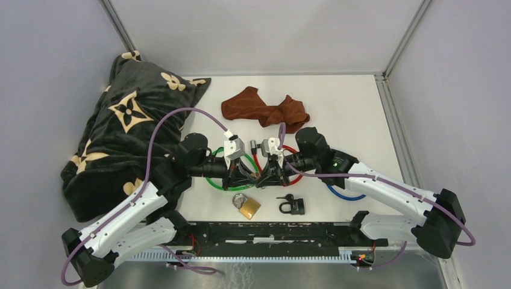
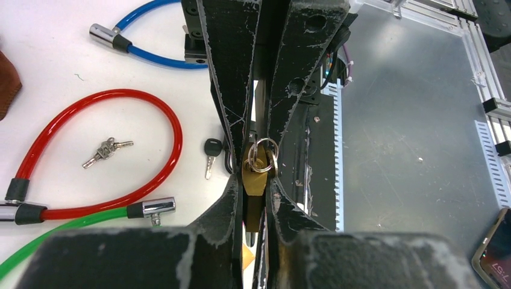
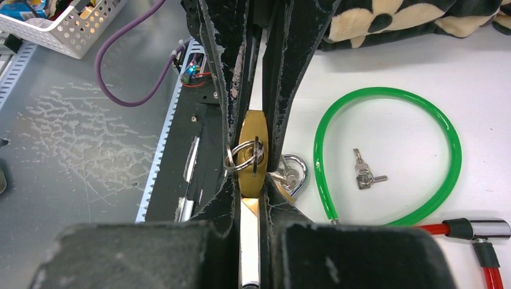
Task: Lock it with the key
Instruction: Pick up the lock from the center of the board, then lock the lock.
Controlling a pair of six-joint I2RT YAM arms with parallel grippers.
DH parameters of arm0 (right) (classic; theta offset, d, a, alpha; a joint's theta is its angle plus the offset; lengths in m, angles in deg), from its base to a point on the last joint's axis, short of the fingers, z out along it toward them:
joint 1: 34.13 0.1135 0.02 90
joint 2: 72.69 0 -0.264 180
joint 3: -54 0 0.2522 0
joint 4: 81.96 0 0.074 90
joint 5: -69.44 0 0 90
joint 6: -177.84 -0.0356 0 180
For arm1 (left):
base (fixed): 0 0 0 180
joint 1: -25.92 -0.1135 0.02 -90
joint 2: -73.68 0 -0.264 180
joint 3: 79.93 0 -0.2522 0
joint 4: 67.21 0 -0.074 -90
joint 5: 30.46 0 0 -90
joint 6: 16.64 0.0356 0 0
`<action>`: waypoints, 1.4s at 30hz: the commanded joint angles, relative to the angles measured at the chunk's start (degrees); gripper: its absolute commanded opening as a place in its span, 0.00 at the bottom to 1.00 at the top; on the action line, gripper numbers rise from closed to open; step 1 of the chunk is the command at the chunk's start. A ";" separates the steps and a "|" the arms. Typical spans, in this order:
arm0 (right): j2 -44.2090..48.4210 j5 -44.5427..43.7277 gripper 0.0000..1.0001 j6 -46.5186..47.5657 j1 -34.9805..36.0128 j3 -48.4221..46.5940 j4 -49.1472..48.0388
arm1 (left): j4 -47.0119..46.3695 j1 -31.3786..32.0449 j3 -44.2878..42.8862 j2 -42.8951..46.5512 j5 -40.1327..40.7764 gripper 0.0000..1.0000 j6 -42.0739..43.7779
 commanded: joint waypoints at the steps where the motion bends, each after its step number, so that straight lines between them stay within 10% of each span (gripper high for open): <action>1: 1.19 0.85 0.00 -2.26 0.17 -0.74 -12.16 | -2.61 0.44 -1.86 -0.65 -2.80 0.02 -0.27; 13: 4.57 -2.82 0.02 -3.61 -0.91 4.45 -13.78 | -1.83 0.32 -1.06 0.21 -2.77 0.02 1.97; 17: 6.06 -1.35 0.44 2.37 -2.95 3.07 -3.28 | 3.75 0.39 -1.86 0.26 -0.77 0.02 9.12; 22: 8.72 -1.71 0.61 1.19 -4.71 3.96 -3.97 | 5.91 0.40 -2.15 0.33 0.11 0.02 12.80; 42: 3.62 3.11 0.66 -12.58 -2.35 3.70 -16.28 | 6.28 0.40 -1.70 -1.06 1.34 0.02 14.36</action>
